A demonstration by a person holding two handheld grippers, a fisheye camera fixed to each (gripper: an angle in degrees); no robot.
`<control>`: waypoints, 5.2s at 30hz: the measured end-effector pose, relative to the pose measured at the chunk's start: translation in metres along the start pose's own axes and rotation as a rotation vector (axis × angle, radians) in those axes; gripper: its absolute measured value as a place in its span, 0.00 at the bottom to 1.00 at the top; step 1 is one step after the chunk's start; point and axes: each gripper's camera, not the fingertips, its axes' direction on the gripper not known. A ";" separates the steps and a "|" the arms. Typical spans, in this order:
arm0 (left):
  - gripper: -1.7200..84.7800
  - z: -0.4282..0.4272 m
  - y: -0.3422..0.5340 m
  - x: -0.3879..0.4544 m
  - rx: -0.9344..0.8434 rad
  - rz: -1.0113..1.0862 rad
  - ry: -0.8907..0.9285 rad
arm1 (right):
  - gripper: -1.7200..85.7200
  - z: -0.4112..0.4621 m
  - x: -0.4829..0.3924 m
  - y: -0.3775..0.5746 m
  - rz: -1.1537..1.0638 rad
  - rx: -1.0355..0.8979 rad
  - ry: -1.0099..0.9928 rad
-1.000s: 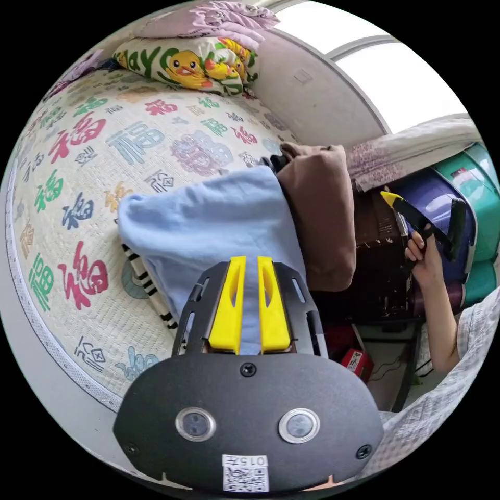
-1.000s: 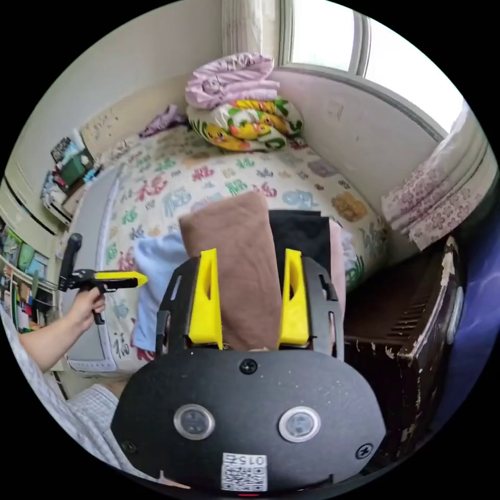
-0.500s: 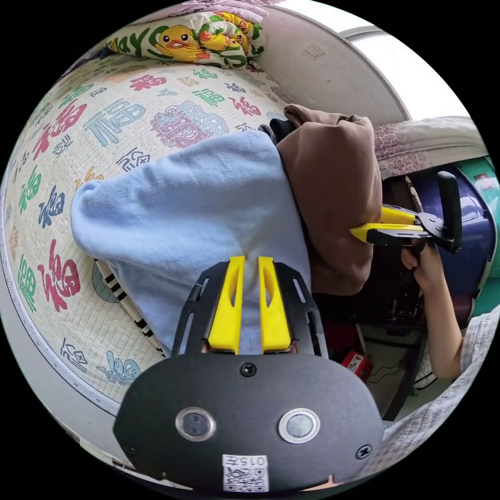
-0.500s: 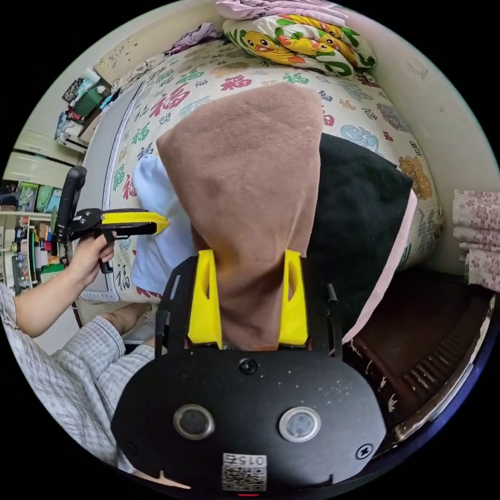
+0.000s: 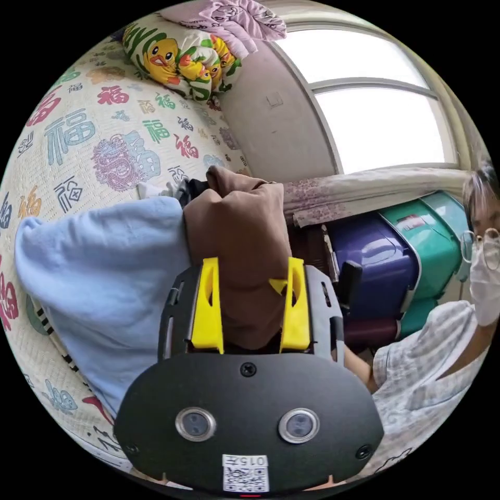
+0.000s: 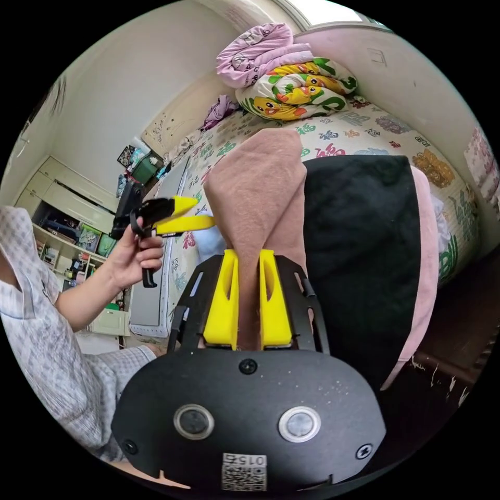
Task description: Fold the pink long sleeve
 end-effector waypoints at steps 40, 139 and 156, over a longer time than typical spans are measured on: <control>0.13 -0.468 0.381 -0.273 0.690 -0.250 0.437 | 0.11 0.045 -0.360 0.125 -0.084 0.019 -0.828; 0.03 -0.539 0.860 -0.156 0.866 0.236 -1.048 | 0.02 -0.003 -0.394 0.777 0.057 0.710 0.005; 0.11 -0.529 0.908 -0.161 0.939 0.127 -0.793 | 0.11 -0.023 -0.377 0.839 -0.151 0.748 -0.119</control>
